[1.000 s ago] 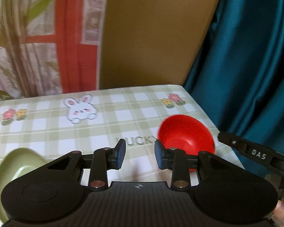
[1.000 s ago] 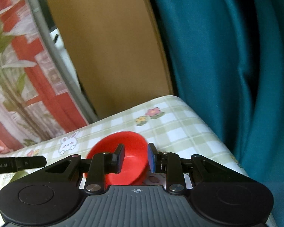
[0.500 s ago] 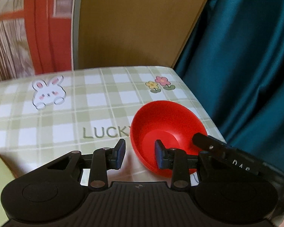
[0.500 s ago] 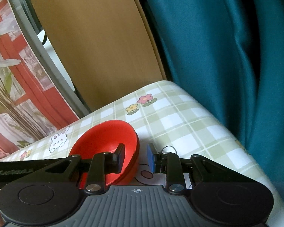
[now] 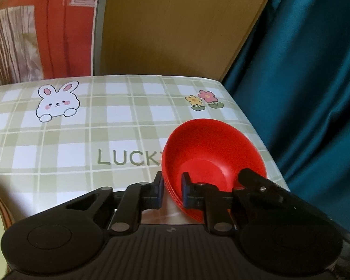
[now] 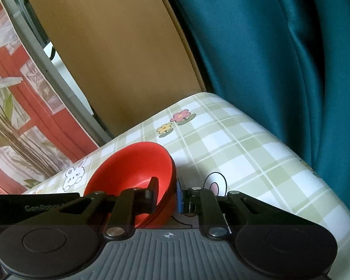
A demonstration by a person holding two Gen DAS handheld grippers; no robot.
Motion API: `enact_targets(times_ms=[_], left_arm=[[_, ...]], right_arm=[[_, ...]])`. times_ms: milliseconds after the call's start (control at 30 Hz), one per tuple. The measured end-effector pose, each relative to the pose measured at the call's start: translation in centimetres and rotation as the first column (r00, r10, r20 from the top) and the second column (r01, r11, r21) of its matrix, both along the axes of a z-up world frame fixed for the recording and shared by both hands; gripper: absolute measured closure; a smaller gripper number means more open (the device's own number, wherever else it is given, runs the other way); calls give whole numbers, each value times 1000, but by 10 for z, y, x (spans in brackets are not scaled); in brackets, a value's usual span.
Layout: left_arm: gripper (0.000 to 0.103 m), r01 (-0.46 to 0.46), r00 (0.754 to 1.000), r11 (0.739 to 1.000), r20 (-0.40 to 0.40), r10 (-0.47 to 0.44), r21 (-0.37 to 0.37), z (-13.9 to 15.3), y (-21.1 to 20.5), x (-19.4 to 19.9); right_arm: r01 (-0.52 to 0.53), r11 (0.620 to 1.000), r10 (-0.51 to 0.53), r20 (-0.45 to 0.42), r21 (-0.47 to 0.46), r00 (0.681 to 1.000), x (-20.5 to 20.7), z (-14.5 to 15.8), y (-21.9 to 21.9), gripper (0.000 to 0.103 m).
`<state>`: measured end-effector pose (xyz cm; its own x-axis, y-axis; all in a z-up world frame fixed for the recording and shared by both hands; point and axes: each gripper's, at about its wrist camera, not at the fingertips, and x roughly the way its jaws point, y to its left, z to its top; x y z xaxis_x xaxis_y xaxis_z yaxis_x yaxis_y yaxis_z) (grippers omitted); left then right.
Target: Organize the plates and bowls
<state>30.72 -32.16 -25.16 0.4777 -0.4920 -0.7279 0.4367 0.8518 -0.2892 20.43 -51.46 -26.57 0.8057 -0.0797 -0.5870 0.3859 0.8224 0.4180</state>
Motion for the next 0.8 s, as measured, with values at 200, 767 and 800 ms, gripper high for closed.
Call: enact_targets(times_ms=[200,767,800], left_arm=[[87,11,1000,999,27,-12,37,2,2,-8],[87,-34,995,994,96,23,107,41,49,-34],[87,-35,995,993,101,23,112,44,52,-36]], right_arm=[[-9,1000,9,-14,-22,1000,-2,3,6,90],[-59,998,59,16,23,998,-17,33,48,91],[-61,998,61,17,24,998,-18,36,52,91]])
